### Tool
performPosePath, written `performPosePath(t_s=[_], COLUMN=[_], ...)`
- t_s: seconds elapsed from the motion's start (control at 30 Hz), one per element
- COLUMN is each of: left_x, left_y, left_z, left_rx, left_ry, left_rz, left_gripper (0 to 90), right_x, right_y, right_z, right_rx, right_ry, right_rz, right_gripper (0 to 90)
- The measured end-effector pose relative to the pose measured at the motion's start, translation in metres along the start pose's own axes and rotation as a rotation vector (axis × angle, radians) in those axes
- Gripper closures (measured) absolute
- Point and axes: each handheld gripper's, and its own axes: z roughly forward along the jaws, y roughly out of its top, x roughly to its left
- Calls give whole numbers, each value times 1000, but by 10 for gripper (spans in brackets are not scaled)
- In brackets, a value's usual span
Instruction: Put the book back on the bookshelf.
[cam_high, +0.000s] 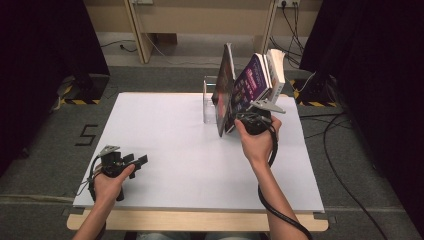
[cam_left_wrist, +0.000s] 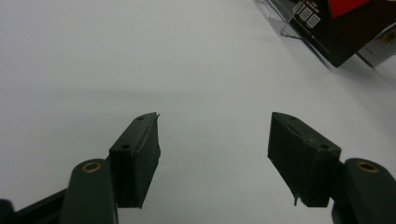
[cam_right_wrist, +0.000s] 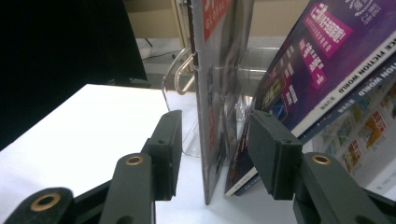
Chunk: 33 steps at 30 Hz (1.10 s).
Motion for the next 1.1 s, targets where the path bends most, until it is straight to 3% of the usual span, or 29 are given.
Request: performPosePath(t_s=[1.1], left_x=[0], left_y=[0], left_z=[-1], left_rx=[-4], left_ry=[1], left_rz=[2], left_gripper=[333], right_x=[-15], right_y=[-31], right_z=[-17], right_rx=[45], right_ry=[-26], right_rz=[-3], right_gripper=[550])
